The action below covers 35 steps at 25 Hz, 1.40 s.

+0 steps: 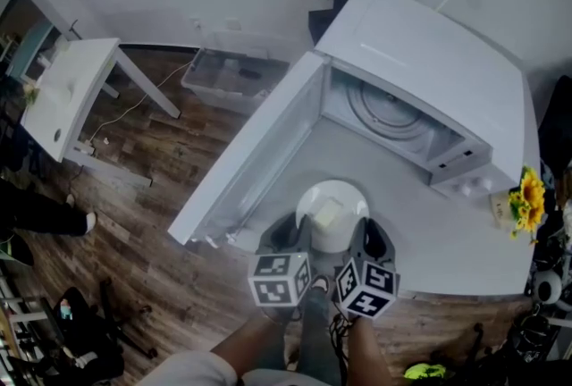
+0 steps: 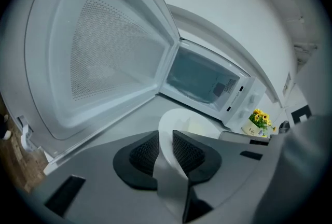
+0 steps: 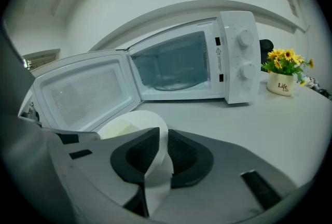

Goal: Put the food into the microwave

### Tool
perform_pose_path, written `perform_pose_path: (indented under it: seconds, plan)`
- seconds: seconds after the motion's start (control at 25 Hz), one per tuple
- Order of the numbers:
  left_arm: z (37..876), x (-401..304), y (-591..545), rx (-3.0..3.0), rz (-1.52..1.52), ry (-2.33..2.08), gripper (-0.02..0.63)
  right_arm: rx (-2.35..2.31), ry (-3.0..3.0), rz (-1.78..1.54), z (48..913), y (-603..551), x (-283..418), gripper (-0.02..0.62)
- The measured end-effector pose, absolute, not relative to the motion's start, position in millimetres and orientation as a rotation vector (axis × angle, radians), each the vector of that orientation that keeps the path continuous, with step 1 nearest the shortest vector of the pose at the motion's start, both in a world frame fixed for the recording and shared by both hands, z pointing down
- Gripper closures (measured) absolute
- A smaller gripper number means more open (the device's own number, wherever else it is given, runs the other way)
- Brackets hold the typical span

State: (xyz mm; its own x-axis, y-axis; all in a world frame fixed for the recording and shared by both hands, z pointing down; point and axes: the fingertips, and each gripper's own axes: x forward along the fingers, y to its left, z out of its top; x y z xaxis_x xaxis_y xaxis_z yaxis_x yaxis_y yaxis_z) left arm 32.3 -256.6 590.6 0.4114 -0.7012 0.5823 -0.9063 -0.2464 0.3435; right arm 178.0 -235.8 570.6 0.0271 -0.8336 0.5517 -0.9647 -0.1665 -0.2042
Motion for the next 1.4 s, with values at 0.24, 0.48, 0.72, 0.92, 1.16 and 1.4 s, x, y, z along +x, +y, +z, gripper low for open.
perform_pose_path:
  seconds: [0.24,0.48,0.72,0.92,1.16,1.4]
  plan:
    - [578.1,50.0,-267.4,2.074,0.407,-1.337,0.511,2.126,-1.867,0.83,556.2,-243.7,195.3,0.534]
    - [566.4,69.0,-285.2,2.119,0.395,-1.326,0.511,2.167,-1.877,0.808,545.0,-256.6,213.6,0.535]
    - [557.3,85.2,-305.9,2.148,0.369,-1.317,0.511,2.203,-1.895,0.783,534.3,-275.7,229.7,0.535]
    - [553.9,95.3,-322.8,2.161,0.351,-1.315,0.511,2.22,-1.913,0.762,528.3,-291.4,239.8,0.54]
    - [543.0,106.8,-344.2,2.176,0.313,-1.324,0.511,2.26,-1.923,0.746,519.7,-308.3,251.0,0.54]
    - [537.3,119.4,-360.3,2.199,0.296,-1.311,0.511,2.291,-1.924,0.722,514.7,-322.4,263.0,0.54]
